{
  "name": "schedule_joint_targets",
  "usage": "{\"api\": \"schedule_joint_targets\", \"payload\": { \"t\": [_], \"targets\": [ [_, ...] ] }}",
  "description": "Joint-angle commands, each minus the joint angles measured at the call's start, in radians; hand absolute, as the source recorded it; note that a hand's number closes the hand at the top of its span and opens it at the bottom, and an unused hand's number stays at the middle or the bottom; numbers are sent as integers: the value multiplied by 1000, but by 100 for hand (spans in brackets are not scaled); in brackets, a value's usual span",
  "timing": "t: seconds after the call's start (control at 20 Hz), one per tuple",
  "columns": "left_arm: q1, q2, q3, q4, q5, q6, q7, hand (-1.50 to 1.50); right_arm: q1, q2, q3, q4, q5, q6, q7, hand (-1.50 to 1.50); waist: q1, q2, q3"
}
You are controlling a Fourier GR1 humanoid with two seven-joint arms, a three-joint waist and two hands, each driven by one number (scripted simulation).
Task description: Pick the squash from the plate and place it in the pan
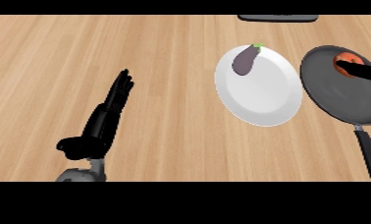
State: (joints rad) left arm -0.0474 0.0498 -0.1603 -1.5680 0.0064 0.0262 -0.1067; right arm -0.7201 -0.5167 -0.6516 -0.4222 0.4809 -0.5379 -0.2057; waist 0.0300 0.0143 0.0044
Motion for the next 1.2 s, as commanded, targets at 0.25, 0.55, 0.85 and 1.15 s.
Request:
{"api": "schedule_joint_targets", "payload": {
  "t": [0.25, 0.55, 0.85, 1.15],
  "targets": [
    [47, 10, 23, -21, 3, 5, 10, 0, 128, -11, -127, -118, -247, 254, -137, -150, -43, -22, -5],
    [28, -3, 21, -58, 2, 19, 61, 0, 295, 9, -110, -255, -345, 514, -177, -150, -46, -21, -5],
    [11, -15, 31, 24, -27, 25, -26, 0, 510, 147, -54, -616, -409, 561, -129, -150, -48, -19, -6],
    [75, -7, 14, -52, -17, -7, 12, 0, 678, 235, -4, -825, -425, 523, -107, -150, -33, -15, -5]
  ]
}}
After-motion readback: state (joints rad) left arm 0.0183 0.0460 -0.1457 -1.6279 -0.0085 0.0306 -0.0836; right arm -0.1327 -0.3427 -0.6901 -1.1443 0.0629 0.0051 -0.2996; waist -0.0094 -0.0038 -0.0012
